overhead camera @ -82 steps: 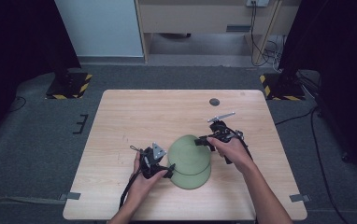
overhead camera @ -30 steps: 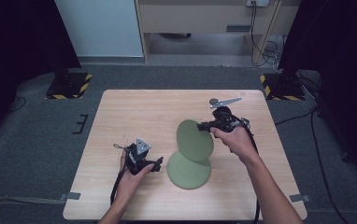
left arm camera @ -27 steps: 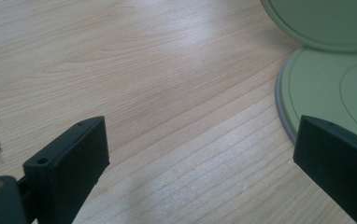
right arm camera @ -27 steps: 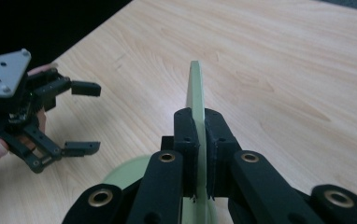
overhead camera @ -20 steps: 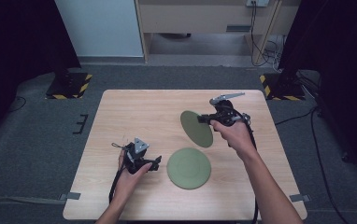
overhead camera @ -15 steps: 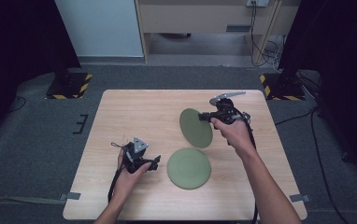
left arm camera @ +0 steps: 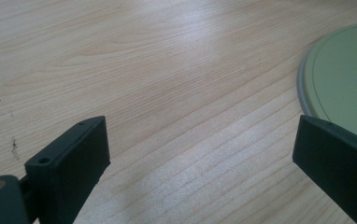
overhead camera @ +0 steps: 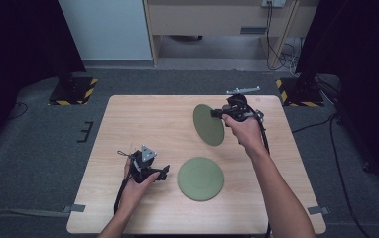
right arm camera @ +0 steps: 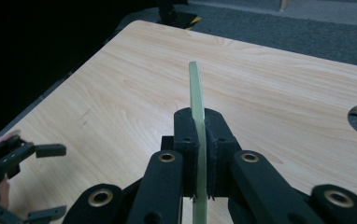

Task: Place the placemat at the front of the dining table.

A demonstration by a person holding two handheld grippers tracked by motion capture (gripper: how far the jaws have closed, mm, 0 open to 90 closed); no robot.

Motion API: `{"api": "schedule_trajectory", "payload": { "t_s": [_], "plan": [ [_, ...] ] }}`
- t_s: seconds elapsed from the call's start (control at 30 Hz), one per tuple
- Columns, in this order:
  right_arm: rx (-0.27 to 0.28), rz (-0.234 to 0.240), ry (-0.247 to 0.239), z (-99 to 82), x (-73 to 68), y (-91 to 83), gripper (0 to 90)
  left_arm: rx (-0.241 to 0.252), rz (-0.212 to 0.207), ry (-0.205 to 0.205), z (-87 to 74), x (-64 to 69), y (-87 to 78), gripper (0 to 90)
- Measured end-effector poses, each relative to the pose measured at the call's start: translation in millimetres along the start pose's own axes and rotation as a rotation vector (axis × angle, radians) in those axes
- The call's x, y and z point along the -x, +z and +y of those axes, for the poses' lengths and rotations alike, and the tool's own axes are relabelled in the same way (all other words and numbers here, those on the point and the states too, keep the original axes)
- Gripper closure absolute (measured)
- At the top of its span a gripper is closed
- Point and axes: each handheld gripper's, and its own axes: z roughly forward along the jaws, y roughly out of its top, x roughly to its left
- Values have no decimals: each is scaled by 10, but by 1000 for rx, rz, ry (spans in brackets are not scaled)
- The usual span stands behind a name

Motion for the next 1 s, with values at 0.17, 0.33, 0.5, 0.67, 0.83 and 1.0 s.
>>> {"api": "schedule_trajectory", "payload": {
  "t_s": [0.17, 0.33, 0.5, 0.67, 0.83, 1.0],
  "plan": [
    [14, -8, 19, 37, -5, 20, 856, 2, 16, -10, -3, -20, 4, 21],
    [19, -20, 21, 87, 10, -3, 857, -9, 34, -16, -11, -50, 8, 22],
    [20, -58, 22, 90, -11, -19, 857, -10, 50, -4, -2, 0, -18, 24],
    [38, -81, 40, 143, -16, -50, 857, -14, 42, -3, -4, 10, -15, 24],
    [55, -79, 57, 207, 7, 33, 857, -20, 31, -3, -9, 2, -14, 24],
    [49, -83, 64, 249, 45, 189, 857, -14, 30, 13, -4, 26, -31, 24]
  ]
}}
